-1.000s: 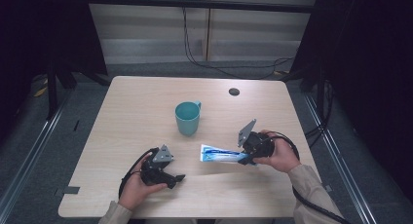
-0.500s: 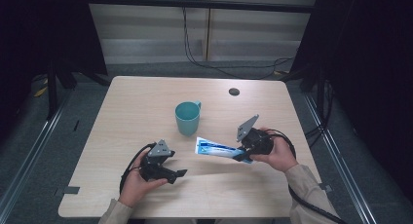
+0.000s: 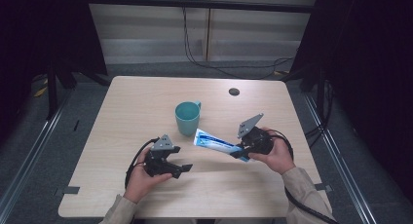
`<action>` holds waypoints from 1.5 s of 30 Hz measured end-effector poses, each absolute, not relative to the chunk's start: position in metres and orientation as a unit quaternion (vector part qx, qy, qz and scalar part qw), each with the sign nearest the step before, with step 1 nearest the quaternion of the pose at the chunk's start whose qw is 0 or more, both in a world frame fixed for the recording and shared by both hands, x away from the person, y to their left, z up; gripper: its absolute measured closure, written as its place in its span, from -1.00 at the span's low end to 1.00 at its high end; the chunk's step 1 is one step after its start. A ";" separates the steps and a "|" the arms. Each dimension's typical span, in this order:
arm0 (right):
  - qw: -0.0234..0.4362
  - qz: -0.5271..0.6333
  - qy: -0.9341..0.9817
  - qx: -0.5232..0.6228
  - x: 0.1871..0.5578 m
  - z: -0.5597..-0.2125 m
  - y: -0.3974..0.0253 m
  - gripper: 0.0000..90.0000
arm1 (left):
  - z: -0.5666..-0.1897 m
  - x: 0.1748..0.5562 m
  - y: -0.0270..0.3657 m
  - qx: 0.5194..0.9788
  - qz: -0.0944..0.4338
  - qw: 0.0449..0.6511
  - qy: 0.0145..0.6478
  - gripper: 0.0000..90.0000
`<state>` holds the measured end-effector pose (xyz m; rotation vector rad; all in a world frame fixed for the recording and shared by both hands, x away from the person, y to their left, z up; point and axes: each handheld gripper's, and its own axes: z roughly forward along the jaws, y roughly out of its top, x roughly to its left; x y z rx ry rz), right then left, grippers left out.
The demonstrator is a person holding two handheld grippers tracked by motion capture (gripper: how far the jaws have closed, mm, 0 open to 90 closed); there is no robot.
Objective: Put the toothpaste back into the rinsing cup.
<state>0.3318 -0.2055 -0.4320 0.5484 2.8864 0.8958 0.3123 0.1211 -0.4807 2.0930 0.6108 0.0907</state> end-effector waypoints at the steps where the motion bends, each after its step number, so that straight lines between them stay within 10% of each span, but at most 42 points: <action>1: 0.034 0.294 0.938 0.182 0.332 -0.432 -0.206 0.64 | -0.480 0.313 0.121 0.850 0.038 0.462 0.249 -0.61; 45: 0.045 0.354 0.911 0.208 0.332 -0.428 -0.195 0.64 | -0.450 0.337 0.095 0.817 0.010 0.509 0.271 -0.46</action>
